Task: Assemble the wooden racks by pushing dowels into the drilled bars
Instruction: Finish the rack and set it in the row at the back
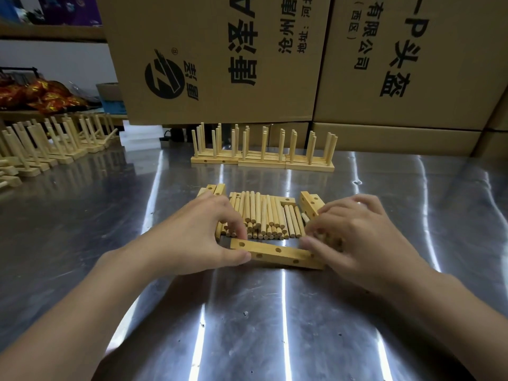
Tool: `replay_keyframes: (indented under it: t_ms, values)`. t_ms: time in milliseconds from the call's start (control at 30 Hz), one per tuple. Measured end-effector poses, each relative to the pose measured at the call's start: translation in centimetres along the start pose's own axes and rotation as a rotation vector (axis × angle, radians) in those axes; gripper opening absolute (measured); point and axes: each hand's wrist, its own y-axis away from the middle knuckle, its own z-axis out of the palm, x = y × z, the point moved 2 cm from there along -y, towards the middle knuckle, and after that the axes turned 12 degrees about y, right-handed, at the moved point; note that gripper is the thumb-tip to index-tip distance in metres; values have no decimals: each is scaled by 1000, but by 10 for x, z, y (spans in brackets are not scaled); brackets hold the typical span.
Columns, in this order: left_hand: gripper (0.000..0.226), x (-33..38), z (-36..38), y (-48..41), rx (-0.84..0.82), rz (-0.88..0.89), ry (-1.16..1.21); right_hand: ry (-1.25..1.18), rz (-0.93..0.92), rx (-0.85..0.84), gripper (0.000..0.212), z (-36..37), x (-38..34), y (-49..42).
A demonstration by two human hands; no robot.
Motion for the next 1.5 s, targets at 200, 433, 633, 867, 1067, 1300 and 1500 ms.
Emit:
replay_keyframes:
  t_ms: [200, 433, 633, 867, 1067, 1300, 1500]
  values:
    - [19, 16, -5, -2, 115, 8, 702, -534, 370, 353, 4, -17, 11, 0]
    - [29, 23, 12, -7, 179, -75, 1128, -955, 375, 430, 11, -26, 6, -4]
    - [27, 21, 16, -8, 137, -65, 1148, -930, 321, 457, 13, -27, -3, -3]
    - [37, 16, 16, -9, 147, -71, 1140, -896, 301, 450, 15, -32, -8, -3]
    - [36, 15, 17, -9, 182, -74, 1150, -829, 273, 437, 16, -35, -11, -2]
    - [31, 19, 17, -7, 225, -27, 1133, -749, 273, 417, 13, -36, -13, -1]
    - [30, 23, 17, -6, 234, -5, 1110, -775, 319, 358, 41, -31, -14, -2]
